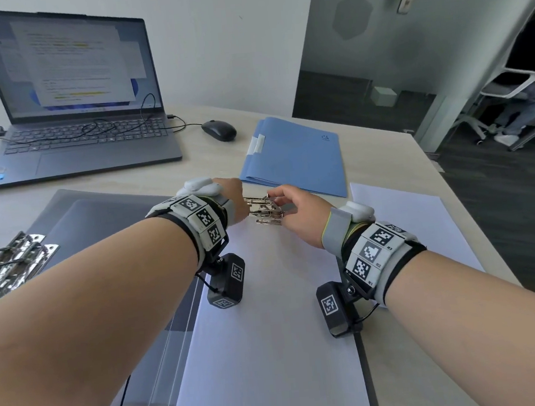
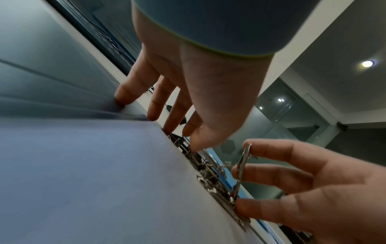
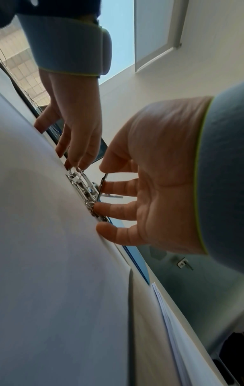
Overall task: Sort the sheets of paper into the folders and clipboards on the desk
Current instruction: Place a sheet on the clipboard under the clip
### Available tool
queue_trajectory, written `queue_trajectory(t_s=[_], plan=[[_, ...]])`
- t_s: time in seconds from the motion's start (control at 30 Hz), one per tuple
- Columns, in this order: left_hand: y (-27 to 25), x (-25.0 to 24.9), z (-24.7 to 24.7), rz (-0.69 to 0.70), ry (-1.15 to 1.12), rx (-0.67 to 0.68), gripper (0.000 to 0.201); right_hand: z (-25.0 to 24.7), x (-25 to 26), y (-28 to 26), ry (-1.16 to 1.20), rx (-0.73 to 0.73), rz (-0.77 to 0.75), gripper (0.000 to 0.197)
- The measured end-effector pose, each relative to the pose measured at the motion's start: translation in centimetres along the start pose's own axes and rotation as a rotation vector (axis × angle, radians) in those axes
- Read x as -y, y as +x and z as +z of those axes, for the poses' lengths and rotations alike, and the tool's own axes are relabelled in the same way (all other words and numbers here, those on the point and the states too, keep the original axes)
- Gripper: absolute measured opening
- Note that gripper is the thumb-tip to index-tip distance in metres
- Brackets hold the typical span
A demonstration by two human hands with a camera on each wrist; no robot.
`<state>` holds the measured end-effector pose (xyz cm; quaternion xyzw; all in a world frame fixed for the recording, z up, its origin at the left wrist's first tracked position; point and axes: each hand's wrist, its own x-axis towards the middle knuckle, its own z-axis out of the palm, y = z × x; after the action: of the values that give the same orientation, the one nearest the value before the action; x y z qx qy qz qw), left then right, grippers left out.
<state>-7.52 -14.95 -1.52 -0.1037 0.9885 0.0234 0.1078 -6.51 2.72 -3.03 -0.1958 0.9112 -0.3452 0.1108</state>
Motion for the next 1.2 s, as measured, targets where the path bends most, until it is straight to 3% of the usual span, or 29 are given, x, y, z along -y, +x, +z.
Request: queue_trajectory(t_s=[0.1,0.27,0.53,0.77,1.2], plan=[[-0.7,0.5,0.1,0.032,-0.088,0.048,0.050,0.1,0.3,-0.2,-0.067,0.025,-0.004,0.056],[-1.8,1.7,-0.1,0.094,-0.039,0.123,0.083,-0.1,1.1,-0.8,-0.222,0.038,-0.020,0.060],[-2.8,2.0,0.2,0.125,-0.015,0.117,0.076,0.5,1.7,-0.5,-0.376,0.049,0.028,0.068],[-3.2,2.1,0.0,0.135,-0.014,0.127,0.075,0.7,3.6,0.0,-0.671,0.233,0.085,0.071],[-3.1,2.1,-0.2,0.147,0.015,0.156,0.072,1.1,4.5,0.2,-0.734,0.270,0.065,0.057]])
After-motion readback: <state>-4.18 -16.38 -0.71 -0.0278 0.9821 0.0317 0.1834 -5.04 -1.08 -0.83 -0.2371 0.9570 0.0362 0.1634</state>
